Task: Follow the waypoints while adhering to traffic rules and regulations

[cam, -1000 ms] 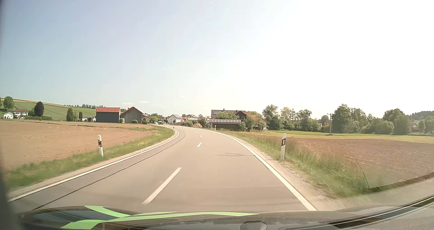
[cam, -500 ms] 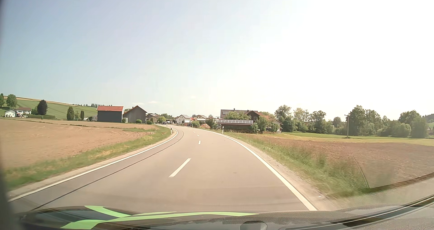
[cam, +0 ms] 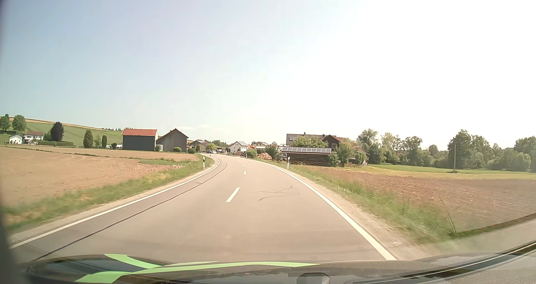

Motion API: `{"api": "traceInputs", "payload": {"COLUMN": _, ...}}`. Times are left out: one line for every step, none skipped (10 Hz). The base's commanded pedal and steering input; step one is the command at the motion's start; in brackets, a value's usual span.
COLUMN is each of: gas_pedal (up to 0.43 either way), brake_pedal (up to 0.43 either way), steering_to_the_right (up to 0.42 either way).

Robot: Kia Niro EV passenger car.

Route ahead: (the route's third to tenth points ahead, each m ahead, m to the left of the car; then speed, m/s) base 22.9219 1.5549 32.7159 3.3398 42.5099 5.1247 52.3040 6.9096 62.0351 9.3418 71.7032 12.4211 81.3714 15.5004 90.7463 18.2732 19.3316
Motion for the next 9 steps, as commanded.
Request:
{"api": "traceInputs", "payload": {"gas_pedal": 0.059, "brake_pedal": 0.0, "steering_to_the_right": -0.031}}
{"api": "traceInputs", "payload": {"gas_pedal": 0.079, "brake_pedal": 0.0, "steering_to_the_right": -0.03}}
{"api": "traceInputs", "payload": {"gas_pedal": 0.11, "brake_pedal": 0.0, "steering_to_the_right": -0.029}}
{"api": "traceInputs", "payload": {"gas_pedal": 0.13, "brake_pedal": 0.0, "steering_to_the_right": -0.029}}
{"api": "traceInputs", "payload": {"gas_pedal": 0.138, "brake_pedal": 0.0, "steering_to_the_right": -0.029}}
{"api": "traceInputs", "payload": {"gas_pedal": 0.157, "brake_pedal": 0.0, "steering_to_the_right": -0.029}}
{"api": "traceInputs", "payload": {"gas_pedal": 0.169, "brake_pedal": 0.0, "steering_to_the_right": -0.029}}
{"api": "traceInputs", "payload": {"gas_pedal": 0.169, "brake_pedal": 0.0, "steering_to_the_right": -0.029}}
{"api": "traceInputs", "payload": {"gas_pedal": 0.169, "brake_pedal": 0.0, "steering_to_the_right": -0.029}}
